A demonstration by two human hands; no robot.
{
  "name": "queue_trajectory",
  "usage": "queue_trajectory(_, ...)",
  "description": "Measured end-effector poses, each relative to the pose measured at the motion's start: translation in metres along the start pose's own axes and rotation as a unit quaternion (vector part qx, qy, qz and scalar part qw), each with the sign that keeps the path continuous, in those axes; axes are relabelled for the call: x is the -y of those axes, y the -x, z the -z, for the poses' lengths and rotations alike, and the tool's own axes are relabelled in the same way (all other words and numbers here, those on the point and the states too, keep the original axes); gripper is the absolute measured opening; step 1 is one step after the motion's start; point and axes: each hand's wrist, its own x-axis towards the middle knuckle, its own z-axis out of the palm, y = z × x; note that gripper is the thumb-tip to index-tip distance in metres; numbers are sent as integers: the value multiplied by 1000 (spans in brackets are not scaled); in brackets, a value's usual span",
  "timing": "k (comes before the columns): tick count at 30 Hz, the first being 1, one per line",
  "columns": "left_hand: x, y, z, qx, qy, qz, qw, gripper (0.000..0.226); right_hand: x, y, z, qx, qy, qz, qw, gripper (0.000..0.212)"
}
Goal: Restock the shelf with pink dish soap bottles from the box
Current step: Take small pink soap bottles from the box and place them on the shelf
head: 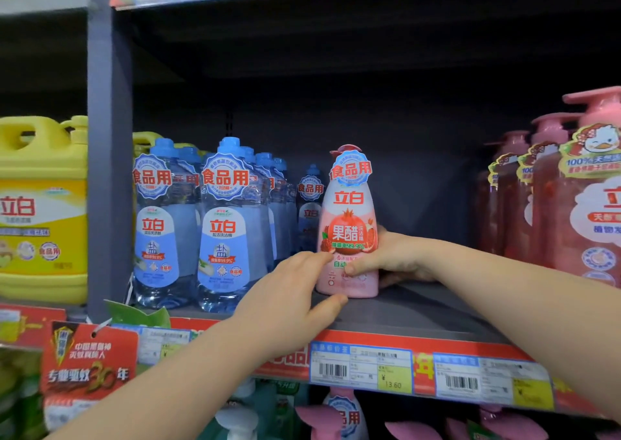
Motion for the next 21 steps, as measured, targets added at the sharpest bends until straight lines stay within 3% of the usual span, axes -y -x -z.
queue_trajectory(11,-1,1,1,-1,7,0,1000,50,20,-23,-24,-3,24,16,1000,82)
queue_trajectory(21,-1,1,-1,4,0,10,1000,46,23,-18,-27,-26,36,28,999,55)
